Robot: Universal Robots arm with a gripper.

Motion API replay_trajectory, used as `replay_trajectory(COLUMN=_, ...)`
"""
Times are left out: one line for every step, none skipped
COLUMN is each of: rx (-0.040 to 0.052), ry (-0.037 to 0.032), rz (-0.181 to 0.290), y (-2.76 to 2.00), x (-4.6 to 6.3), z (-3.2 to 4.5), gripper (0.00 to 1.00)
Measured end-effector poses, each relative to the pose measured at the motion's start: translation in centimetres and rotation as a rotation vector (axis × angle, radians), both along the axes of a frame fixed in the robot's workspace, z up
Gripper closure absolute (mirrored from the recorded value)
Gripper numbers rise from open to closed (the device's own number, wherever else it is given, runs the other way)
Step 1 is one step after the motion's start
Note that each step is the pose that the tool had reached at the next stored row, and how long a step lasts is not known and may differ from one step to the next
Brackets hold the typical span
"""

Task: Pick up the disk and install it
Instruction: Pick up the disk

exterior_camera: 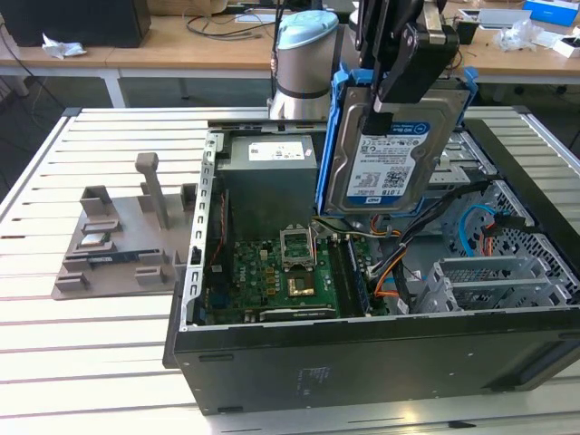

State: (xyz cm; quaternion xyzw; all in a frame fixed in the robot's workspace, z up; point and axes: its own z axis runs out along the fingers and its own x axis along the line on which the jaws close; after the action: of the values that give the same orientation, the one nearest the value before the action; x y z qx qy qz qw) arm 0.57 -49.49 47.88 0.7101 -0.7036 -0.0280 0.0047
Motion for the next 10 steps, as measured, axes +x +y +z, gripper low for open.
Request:
replay_trajectory(rx=0.0001, ry=0.0000, rz=0.000, y=-0.24, x=0.00, z=-0.03, gripper=0.63)
replay_trajectory(rx=0.0000, ry=0.0000, rz=0.000, y=-0.48, x=0.00, z=-0.05, gripper=0.63)
replay_trajectory(rx=0.0001, ry=0.0000, rz=0.000, y=-0.63, x=-0.01, z=-0.06, gripper=0.63)
replay_trajectory(rx=0.0000, ry=0.0000, rz=0.000, y=-0.71, x=-0.01, z=-0.07, gripper=0.63)
replay_trajectory(rx=0.0001, ry=0.0000, rz=0.000, y=-0.83, x=0.00, z=-0.07, gripper=0.63)
replay_trajectory(rx=0.0000, ry=0.0000, rz=0.000, y=-0.91, x=0.00, z=-0.07, gripper=0.63)
replay_trajectory(rx=0.0000, ry=0.0000, rz=0.000, y=-0.96, x=0.00, z=-0.07, gripper=0.63)
replay_trajectory(rx=0.0001, ry=0.0000, rz=0.000, y=-1.01, x=0.00, z=-0.08, gripper=0.63)
replay_trajectory(rx=0.0000, ry=0.0000, rz=0.000, y=-1.08, x=0.00, z=-0.08, gripper=0.63)
replay_trajectory(rx=0.0000, ry=0.0000, rz=0.000, y=-1.18, x=0.00, z=-0.08, gripper=0.63)
